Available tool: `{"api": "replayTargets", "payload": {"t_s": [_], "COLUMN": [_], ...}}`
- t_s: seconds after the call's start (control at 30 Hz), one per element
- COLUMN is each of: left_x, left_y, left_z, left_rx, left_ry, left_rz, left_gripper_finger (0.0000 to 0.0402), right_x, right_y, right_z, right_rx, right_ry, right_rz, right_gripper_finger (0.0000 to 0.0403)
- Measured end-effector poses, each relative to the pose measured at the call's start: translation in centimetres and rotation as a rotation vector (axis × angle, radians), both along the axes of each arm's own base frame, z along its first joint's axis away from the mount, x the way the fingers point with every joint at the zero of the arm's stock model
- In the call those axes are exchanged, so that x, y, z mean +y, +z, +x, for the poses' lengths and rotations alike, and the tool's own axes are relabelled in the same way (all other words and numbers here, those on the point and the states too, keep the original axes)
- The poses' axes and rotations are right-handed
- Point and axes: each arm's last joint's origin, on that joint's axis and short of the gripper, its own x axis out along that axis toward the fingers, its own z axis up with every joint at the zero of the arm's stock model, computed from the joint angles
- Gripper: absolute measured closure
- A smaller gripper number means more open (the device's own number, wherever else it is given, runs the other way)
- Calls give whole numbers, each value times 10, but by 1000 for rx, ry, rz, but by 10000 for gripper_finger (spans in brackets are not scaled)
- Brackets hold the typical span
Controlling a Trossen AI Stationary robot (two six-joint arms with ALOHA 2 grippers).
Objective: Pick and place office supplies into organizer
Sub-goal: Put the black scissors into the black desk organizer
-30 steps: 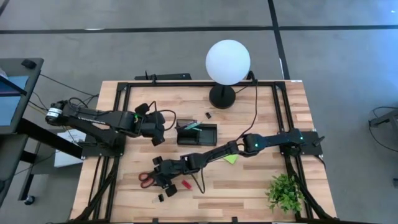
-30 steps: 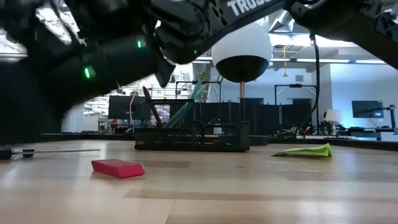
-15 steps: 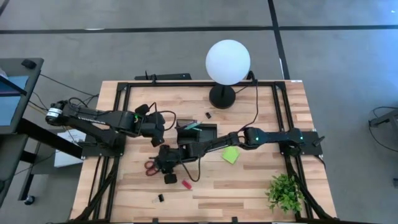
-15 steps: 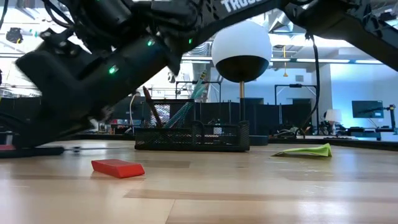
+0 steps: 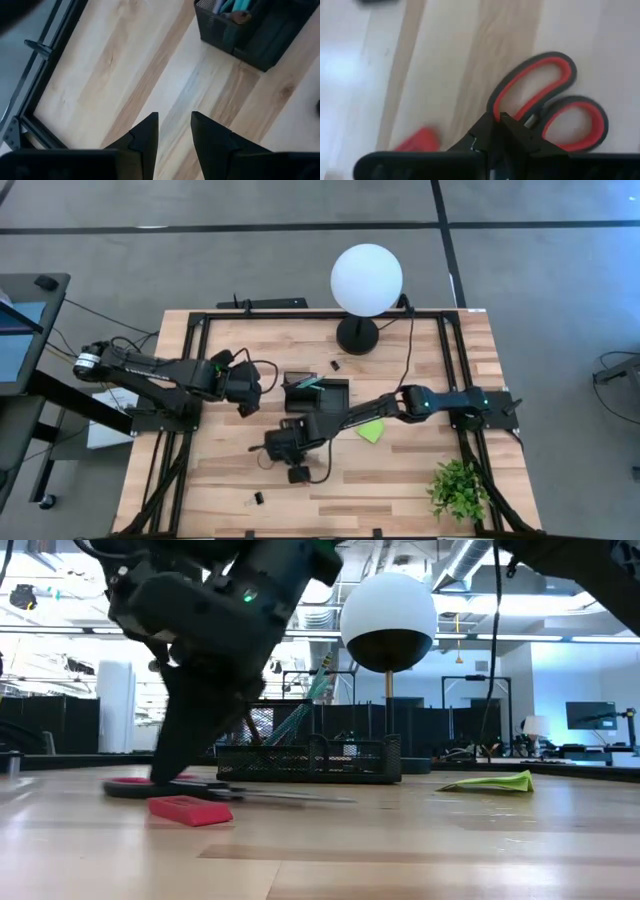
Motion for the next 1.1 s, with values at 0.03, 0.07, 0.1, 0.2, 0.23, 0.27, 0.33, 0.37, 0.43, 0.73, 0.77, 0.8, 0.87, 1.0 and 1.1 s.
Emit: {"api": "replayTargets", "payload": {"t_s": [0.03, 0.07, 0.1, 0.2, 0.23, 0.27, 0.33, 0.37, 0.43, 0.73, 0.77, 0.8, 0.87, 1.0, 1.1], "left_x": [-1, -2, -3, -5, -6, -7, -9, -9, -11, -11, -11, -11, -11, -11, -11], "left_y": [0, 0, 0, 0, 0, 0, 0, 0, 0, 0, 0, 0, 0, 0, 0], "left_z": [0, 0, 0, 0, 0, -1, -1, -1, -1, -1, -1, -1, -1, -1, -1], "left_rx": [-3, -5, -8, -18, -23, -26, -29, -28, -27, -27, -27, -27, -27, -27, -25], "left_ry": [2, 3, 3, 7, 12, 16, 13, 11, 3, 0, 0, 0, 0, 0, -2], "left_rz": [-2, -3, -5, -10, -13, -15, -18, -22, -24, -25, -25, -25, -24, -25, -31], "left_gripper_finger": [290, 290, 290, 290, 290, 290, 290, 290, 290, 290, 290, 290, 290, 290, 290], "right_x": [3, 6, 8, 16, 17, 17, 16, 16, 17, 26, 27, 29, 32, 34, 33], "right_y": [3, 5, 6, 9, 9, 9, 10, 10, 10, 10, 10, 11, 13, 17, 23], "right_z": [-3, -5, -6, -4, -2, -2, -1, -1, -1, -4, -4, -3, -1, 3, 6], "right_rx": [8, 4, -8, -72, -91, -98, -105, -106, -107, -116, -125, -142, -188, -241, -277], "right_ry": [22, 40, 47, 39, 35, 35, 33, 33, 33, 88, 102, 112, 120, 125, 112], "right_rz": [-17, -42, -70, -132, -134, -132, -131, -131, -133, -153, -165, -180, -207, -237, -235], "right_gripper_finger": [375, 375, 373, 360, 353, 346, 332, 325, 310, 261, 257, 254, 248, 242, 241]}}
